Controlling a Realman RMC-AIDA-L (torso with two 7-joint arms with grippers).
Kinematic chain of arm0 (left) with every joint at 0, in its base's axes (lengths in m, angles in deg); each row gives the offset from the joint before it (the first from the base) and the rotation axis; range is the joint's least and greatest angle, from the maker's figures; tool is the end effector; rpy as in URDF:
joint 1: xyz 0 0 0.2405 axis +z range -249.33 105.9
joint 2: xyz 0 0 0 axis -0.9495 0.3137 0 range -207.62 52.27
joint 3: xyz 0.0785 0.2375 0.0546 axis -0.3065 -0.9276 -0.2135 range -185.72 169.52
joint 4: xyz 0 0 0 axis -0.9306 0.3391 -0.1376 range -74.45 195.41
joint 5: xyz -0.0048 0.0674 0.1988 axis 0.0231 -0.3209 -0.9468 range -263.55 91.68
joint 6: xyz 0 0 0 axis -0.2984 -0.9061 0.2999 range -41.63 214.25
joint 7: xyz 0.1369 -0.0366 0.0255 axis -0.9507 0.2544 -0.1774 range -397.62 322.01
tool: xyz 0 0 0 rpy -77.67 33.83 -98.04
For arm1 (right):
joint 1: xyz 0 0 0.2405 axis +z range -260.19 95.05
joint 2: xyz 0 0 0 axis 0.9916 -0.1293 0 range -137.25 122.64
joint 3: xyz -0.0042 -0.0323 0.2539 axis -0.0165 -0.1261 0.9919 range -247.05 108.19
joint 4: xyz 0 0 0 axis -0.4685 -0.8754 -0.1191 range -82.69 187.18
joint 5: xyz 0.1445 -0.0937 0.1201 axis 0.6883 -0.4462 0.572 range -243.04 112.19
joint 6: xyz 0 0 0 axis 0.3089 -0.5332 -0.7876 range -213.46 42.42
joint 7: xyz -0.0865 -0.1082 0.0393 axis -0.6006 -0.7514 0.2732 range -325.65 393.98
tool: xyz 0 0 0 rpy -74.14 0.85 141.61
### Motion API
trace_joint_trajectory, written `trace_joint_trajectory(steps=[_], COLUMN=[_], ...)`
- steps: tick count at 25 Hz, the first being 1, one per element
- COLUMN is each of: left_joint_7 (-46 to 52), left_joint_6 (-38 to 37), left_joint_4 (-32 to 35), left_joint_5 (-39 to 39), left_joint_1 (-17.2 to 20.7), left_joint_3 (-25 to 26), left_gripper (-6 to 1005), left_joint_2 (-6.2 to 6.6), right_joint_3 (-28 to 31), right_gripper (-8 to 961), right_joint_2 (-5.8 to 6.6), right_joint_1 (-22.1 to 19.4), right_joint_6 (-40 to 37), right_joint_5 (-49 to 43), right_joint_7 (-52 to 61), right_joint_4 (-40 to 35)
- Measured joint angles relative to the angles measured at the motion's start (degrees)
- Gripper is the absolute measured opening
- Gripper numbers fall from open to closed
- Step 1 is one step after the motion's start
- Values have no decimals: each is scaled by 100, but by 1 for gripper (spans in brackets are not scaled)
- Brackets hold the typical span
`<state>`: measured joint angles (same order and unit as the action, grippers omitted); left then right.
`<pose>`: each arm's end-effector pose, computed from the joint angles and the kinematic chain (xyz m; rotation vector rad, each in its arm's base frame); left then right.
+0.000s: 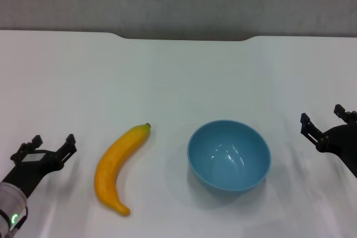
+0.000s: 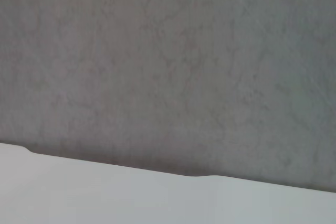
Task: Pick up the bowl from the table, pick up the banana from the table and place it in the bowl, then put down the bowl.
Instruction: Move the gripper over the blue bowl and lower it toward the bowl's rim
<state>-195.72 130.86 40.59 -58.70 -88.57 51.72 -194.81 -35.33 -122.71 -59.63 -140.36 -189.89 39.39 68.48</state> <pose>-0.3635 0.3066 -0.0461 -1.7078 -0.9458 -0.5713 0.3420 0.3208 -0.0419 -1.7985 0.6160 0.5193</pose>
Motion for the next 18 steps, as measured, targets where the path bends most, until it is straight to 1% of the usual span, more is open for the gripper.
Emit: trace_joint_trajectory(steps=[4, 11, 15, 18], left_joint_7=[-73, -177, -11, 35], left_joint_6=[211, 361, 360, 362], left_joint_4=[12, 0, -10, -174], left_joint_5=[-3, -146, -233, -379], left_joint_1=[-14, 13, 35, 94], left_joint_3=[-173, -179, -181, -181], left_gripper=[875, 871, 868, 866], left_joint_2=[2, 8, 36, 66], right_joint_3=[0, 0, 0, 0], right_gripper=[856, 855, 855, 854], right_joint_2=[0, 15, 53, 57], right_joint_1=[4, 8, 38, 40], right_joint_6=[0, 90, 394, 391], right_joint_5=[-1, -15, -26, -36], right_joint_7=[10, 12, 13, -13], right_joint_4=[-7, 78, 298, 393])
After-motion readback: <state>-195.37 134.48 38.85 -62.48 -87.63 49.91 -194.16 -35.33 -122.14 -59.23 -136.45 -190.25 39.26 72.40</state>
